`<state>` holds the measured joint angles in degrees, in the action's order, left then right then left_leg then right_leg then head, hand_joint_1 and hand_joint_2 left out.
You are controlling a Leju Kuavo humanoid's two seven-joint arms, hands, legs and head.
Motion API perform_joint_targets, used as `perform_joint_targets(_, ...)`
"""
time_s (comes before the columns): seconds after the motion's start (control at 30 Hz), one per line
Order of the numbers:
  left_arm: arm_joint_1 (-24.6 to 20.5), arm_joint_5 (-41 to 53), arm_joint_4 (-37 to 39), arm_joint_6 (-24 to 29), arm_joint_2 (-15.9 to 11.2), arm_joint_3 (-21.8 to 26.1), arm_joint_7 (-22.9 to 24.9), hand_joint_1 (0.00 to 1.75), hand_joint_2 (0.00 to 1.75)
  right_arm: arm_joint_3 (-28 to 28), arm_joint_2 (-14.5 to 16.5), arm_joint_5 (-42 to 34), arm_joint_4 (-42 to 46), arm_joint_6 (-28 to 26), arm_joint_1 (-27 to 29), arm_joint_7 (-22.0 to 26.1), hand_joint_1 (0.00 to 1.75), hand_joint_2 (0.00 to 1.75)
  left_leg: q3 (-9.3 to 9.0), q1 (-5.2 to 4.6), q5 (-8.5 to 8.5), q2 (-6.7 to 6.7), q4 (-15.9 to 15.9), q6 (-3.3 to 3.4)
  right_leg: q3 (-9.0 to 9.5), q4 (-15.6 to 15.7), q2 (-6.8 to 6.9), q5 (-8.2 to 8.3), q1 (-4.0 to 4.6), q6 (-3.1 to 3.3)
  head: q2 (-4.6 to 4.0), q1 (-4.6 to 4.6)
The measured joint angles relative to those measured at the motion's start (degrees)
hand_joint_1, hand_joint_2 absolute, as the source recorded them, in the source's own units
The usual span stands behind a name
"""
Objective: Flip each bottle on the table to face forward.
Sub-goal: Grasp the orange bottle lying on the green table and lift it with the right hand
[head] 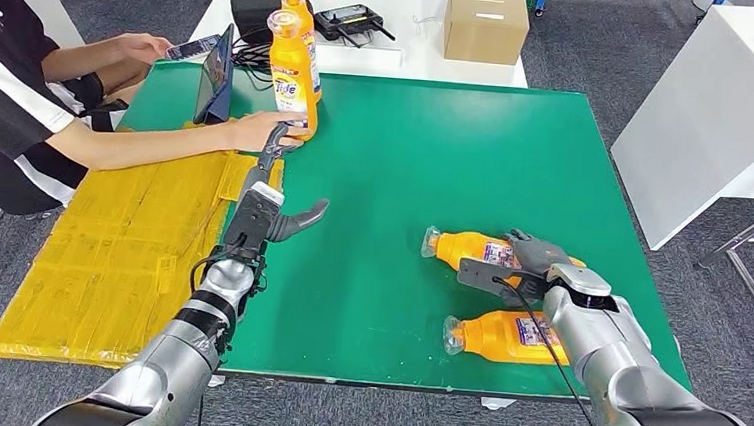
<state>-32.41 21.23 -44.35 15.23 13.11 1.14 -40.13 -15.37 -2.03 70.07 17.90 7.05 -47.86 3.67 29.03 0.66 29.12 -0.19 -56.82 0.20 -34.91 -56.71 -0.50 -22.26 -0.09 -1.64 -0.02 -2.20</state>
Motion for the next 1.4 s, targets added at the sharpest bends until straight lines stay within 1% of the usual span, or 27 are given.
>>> perform_joint_targets(0.03,-0.01,-0.02,0.00,0.00,0.00,-0.01,0.00,0.00,1.75,-0.01,0.00,-0.04,-0.04,0.02,0.03,0.06,0.00,1.75,0.00,0.00,0.00,0.00,0.00,0.00,0.00,0.00,0.00,0.00,0.00,0.00,0.00,0.00)
perform_joint_targets(0.07,-0.02,-0.03,0.01,0.00,0.00,-0.02,0.01,0.00,1.75,-0.01,0.00,-0.06,-0.09,0.03,0.06,0.16,0.03,1.75,0.00,0.00,0.00,0.00,0.00,0.00,0.00,0.00,0.00,0.00,0.00,0.00,0.00,0.01)
perform_joint_targets(0.1,-0.02,-0.03,0.03,0.00,0.00,-0.03,0.01,0.00,1.75,-0.02,0.00,-0.07,-0.13,0.05,0.09,0.27,0.24,1.75,0.00,0.00,0.00,0.00,0.00,0.00,0.00,0.00,0.00,0.00,0.00,0.00,0.00,0.01)
perform_joint_targets(0.2,-0.05,-0.07,0.10,-0.01,0.00,-0.05,0.01,0.00,1.75,-0.02,-0.01,-0.11,-0.22,0.12,0.17,0.66,1.50,1.75,0.00,-0.01,0.00,0.00,0.00,0.00,0.00,0.00,0.00,0.00,0.00,0.00,0.00,0.01)
perform_joint_targets(0.23,-0.06,-0.09,0.12,-0.02,0.00,-0.06,0.01,0.00,1.75,-0.02,-0.02,-0.13,-0.24,0.12,0.19,0.75,1.72,1.75,0.00,-0.01,0.00,0.00,0.00,0.00,0.00,0.00,0.00,0.00,0.00,0.00,0.00,0.01)
perform_joint_targets(0.37,-0.08,-0.22,0.15,-0.01,0.00,-0.07,0.00,0.00,1.75,-0.02,-0.01,-0.76,-0.26,-1.30,0.28,1.25,1.75,1.75,0.01,-0.01,0.00,0.00,0.00,0.00,0.00,0.00,0.00,0.00,0.00,0.00,0.00,0.00)
perform_joint_targets(0.53,-0.03,-0.12,0.16,-0.07,0.00,-0.07,0.00,0.00,1.75,-0.01,0.63,-2.39,-0.16,-6.70,0.81,1.60,1.75,1.75,0.02,0.01,0.00,0.02,0.00,0.00,0.00,0.00,0.00,0.00,-0.01,0.00,0.00,0.00)
perform_joint_targets(0.73,0.28,0.34,0.00,-0.36,0.00,-0.04,0.03,0.00,1.75,0.03,2.23,-3.17,0.60,-12.30,2.06,1.96,1.75,1.75,0.05,0.02,0.00,0.01,0.00,0.00,-0.01,-0.02,0.00,0.00,0.00,0.00,0.00,-0.01)
perform_joint_targets(0.8,0.67,0.49,-0.37,-0.74,0.00,-0.03,0.26,0.00,1.75,0.24,2.90,-3.97,1.32,-16.73,2.77,2.88,1.75,1.75,0.08,0.03,0.00,0.00,0.01,-0.01,-0.01,-0.03,0.00,0.00,0.00,0.00,0.00,0.01)
perform_joint_targets(0.93,2.04,0.98,-2.34,-2.13,0.10,0.00,1.53,0.00,1.75,1.77,5.25,-5.94,4.89,-29.91,4.24,4.54,1.75,1.75,0.08,0.03,-0.01,0.05,0.01,-0.01,-0.04,-0.04,-0.03,0.00,0.00,0.00,0.00,-0.01)
perform_joint_targets(1.0,2.67,-0.19,-3.45,-5.00,0.25,0.02,2.32,0.00,1.75,3.01,6.72,-8.20,8.29,-34.92,5.70,6.62,1.75,1.75,0.11,0.02,-0.01,0.02,0.01,-0.01,-0.06,-0.03,-0.01,-0.01,0.01,0.00,0.00,0.00)
perform_joint_targets(1.07,3.23,-2.67,-4.54,-10.34,0.34,0.03,2.89,0.00,1.75,4.83,8.48,-11.90,13.06,-38.49,7.62,9.94,1.75,1.75,0.13,0.02,-0.01,0.00,0.01,-0.01,-0.08,-0.03,0.00,-0.01,0.01,0.01,0.00,-0.01)
perform_joint_targets(1.17,3.87,-7.66,-5.99,-20.89,0.60,-0.20,3.45,0.00,1.75,7.14,10.85,-16.66,20.31,-40.51,10.39,14.26,1.75,1.75,0.14,0.02,-0.01,0.00,0.01,-0.01,-0.09,-0.03,0.00,-0.01,0.01,0.01,0.00,0.01)
perform_joint_targets(1.23,4.08,-11.01,-6.78,-27.03,0.83,-0.73,4.04,0.00,1.75,8.05,12.23,-18.53,24.36,-41.77,12.24,16.62,1.75,1.75,0.14,0.01,-0.01,0.00,0.02,-0.01,-0.09,-0.03,0.00,-0.01,0.01,0.01,0.00,0.01)
perform_joint_targets(1.3,4.11,-12.98,-7.36,-30.25,1.04,-1.41,4.51,0.00,1.75,8.55,13.42,-19.49,27.44,-42.76,13.80,18.06,1.75,1.75,0.14,0.00,0.00,0.00,0.02,-0.01,-0.09,-0.02,-0.01,-0.01,0.00,0.01,0.00,0.01)
perform_joint_targets(1.4,4.10,-13.81,-7.93,-31.18,1.31,-2.07,4.87,0.00,1.75,8.97,14.45,-19.98,30.41,-43.06,15.35,18.63,1.75,1.75,0.13,-0.01,0.00,0.00,0.01,-0.01,-0.09,-0.02,-0.01,-0.01,0.00,0.00,0.00,0.01)
